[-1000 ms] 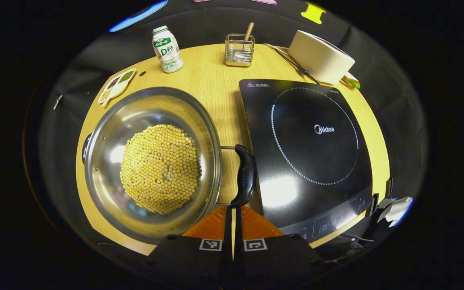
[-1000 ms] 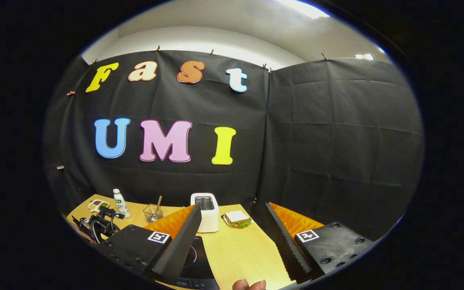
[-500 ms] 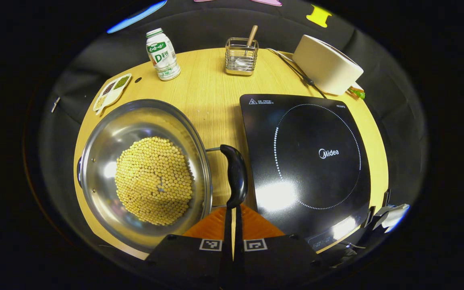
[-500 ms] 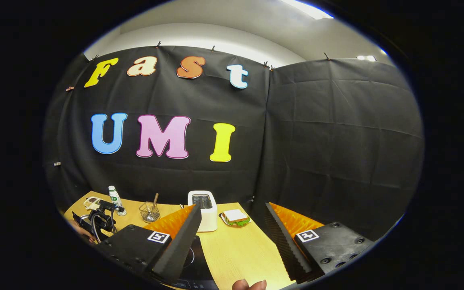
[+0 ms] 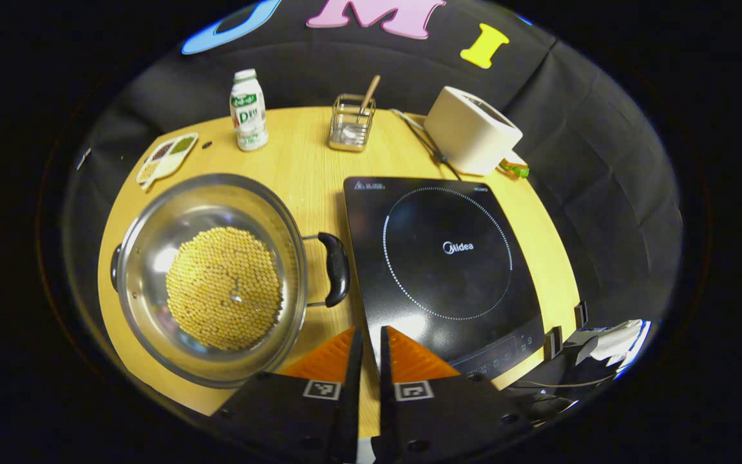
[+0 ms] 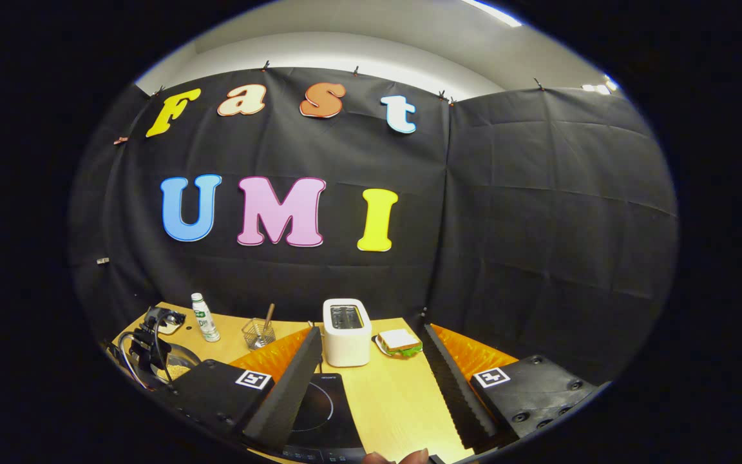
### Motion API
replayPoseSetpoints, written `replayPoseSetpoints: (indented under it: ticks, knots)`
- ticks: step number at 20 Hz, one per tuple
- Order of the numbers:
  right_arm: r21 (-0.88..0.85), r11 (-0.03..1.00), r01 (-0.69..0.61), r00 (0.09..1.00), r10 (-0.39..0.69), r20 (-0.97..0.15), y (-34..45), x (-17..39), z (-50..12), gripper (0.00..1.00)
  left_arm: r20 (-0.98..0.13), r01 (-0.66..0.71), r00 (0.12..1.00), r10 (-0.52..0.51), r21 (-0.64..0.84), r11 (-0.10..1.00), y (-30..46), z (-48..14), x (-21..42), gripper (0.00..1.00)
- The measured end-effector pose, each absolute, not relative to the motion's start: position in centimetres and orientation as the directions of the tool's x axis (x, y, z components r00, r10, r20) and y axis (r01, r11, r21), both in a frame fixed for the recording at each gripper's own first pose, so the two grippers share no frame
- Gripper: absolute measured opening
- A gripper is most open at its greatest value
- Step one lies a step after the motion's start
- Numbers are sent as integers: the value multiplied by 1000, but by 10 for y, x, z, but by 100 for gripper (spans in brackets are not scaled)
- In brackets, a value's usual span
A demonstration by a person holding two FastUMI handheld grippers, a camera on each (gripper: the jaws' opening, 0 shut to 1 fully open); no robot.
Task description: First push the handle of the pot to place it horizontally, then grasp the pot with both hands and set it on the induction cooktop.
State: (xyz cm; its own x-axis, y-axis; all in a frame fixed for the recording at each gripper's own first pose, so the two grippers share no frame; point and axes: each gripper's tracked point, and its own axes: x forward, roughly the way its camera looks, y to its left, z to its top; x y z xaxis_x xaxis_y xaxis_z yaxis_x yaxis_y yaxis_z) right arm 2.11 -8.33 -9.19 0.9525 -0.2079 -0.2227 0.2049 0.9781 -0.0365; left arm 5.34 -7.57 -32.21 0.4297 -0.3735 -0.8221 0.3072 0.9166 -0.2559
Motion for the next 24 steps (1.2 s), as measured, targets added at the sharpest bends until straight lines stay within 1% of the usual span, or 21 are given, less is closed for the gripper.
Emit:
replayPoseSetpoints:
  ticks: [2,4,5,6,9,11,14,16,18,21,24]
  knots:
    - [-14,989,149,958,-147,-245,-59,26,-100,98,-782,325,484,-392,-255,911,-62,-301,56,54]
    - [39,996,76,958,-62,-281,-24,33,-111,98,-756,305,532,-380,-248,920,-39,-284,56,96]
    - [71,997,36,952,-13,-306,-4,37,-118,98,-746,286,552,-371,-249,925,-27,-279,63,98]
    - [102,995,-2,943,36,-332,16,43,-127,98,-740,269,566,-364,-251,930,-13,-273,66,96]
    - [171,981,-93,897,157,-413,71,55,-159,98,-740,213,599,-305,-220,952,47,-270,74,96]
    - [196,971,-139,861,216,-460,103,60,-180,99,-749,178,615,-249,-176,968,93,-276,82,96]
    - [237,953,-188,802,288,-524,149,64,-216,99,-757,128,625,-191,-142,982,153,-284,88,96]
    - [259,944,-206,764,320,-561,171,68,-236,99,-770,88,618,-160,-134,987,188,-294,95,95]
    - [268,942,-202,726,328,-605,186,72,-257,99,-787,69,602,-131,-112,991,215,-310,104,95]
    - [273,944,-187,672,326,-665,201,79,-288,99,-806,85,577,-135,-105,991,236,-329,123,95]
    - [263,947,-184,615,319,-721,212,85,-318,99,-831,79,546,-110,-79,994,250,-355,148,94]
